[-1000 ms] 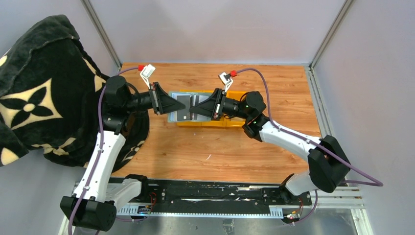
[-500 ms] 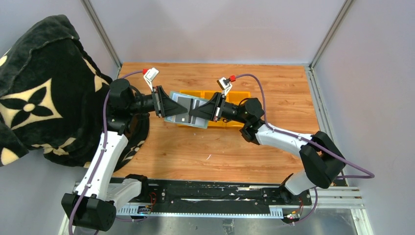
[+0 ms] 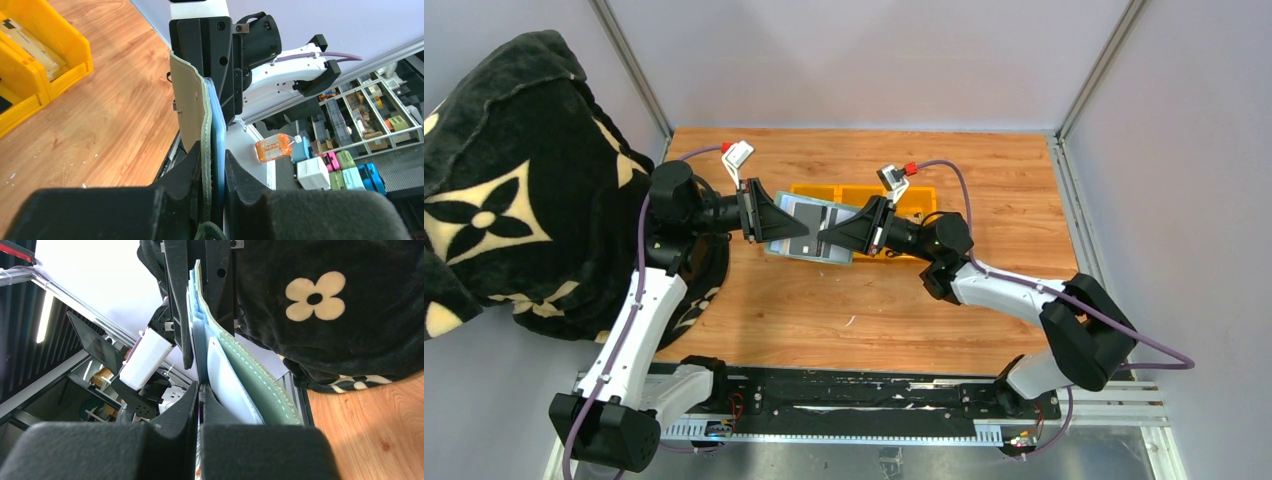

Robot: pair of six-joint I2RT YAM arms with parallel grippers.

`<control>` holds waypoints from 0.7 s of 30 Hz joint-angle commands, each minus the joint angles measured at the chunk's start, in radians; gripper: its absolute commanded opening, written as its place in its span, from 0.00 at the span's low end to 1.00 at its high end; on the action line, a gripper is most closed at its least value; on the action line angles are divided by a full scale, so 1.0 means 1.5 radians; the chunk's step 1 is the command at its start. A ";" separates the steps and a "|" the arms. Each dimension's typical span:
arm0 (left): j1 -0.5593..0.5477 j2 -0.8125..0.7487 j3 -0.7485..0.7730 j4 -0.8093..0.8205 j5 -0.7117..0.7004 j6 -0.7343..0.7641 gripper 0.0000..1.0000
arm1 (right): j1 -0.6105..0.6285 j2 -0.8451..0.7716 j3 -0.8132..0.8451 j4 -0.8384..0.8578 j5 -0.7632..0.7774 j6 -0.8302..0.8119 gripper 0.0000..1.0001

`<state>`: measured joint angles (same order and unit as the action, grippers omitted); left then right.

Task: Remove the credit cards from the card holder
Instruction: Remove the credit card from the card holder.

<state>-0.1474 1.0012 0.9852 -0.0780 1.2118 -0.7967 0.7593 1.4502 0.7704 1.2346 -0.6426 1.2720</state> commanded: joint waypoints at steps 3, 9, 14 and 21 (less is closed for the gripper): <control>-0.002 -0.007 0.027 -0.008 0.038 0.009 0.16 | -0.009 -0.021 -0.016 0.017 0.002 -0.001 0.00; -0.002 -0.005 0.027 -0.029 0.022 0.022 0.15 | -0.007 -0.005 0.024 0.014 -0.018 0.013 0.28; -0.002 -0.007 0.034 -0.043 0.019 0.034 0.14 | -0.008 0.008 0.048 0.001 -0.020 0.008 0.32; -0.002 -0.007 0.038 -0.047 0.026 0.036 0.15 | -0.007 0.015 0.046 0.014 -0.017 0.016 0.04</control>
<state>-0.1463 1.0012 1.0122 -0.1368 1.2121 -0.7498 0.7563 1.4639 0.8120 1.2270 -0.6651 1.2926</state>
